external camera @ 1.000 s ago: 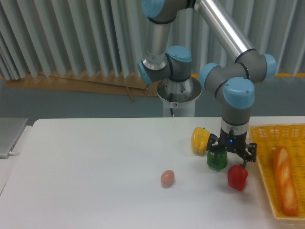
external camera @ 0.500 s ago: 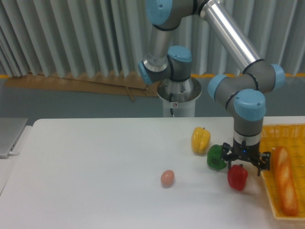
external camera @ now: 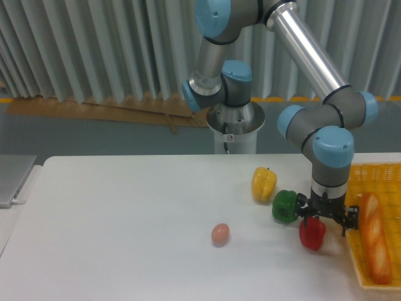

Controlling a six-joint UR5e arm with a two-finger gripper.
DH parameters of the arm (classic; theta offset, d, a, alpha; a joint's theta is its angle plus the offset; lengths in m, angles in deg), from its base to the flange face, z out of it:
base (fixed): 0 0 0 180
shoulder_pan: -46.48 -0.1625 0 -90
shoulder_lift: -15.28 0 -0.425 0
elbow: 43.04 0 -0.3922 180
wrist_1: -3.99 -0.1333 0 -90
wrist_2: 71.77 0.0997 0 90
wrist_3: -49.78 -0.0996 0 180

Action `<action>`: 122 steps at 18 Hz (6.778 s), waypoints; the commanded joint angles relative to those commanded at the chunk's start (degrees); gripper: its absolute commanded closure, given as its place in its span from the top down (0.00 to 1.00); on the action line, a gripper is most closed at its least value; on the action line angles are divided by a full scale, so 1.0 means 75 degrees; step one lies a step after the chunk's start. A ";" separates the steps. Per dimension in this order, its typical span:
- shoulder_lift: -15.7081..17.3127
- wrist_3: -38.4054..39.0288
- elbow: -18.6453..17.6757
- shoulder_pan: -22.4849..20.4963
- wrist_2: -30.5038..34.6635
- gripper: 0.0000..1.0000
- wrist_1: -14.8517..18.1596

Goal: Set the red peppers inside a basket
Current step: 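Lower the gripper around the red bell pepper, then close the gripper on the red bell pepper's stem, then lift the red pepper and carry it over the yellow basket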

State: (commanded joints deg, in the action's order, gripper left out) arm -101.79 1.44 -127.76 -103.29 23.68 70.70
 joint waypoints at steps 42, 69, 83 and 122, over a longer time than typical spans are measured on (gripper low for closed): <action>-0.0247 -0.0633 -0.0222 0.0070 -0.0023 1.00 -0.0340; -0.0129 -0.0785 -0.0387 0.0082 -0.0047 0.56 -0.0351; 0.0632 -0.0996 -0.0527 0.0071 -0.0550 0.55 0.0035; 0.0516 -0.7522 0.0281 -0.1734 -0.1453 0.48 0.0352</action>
State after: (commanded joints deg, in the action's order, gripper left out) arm -97.92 -54.98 -125.65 -116.30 12.78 73.34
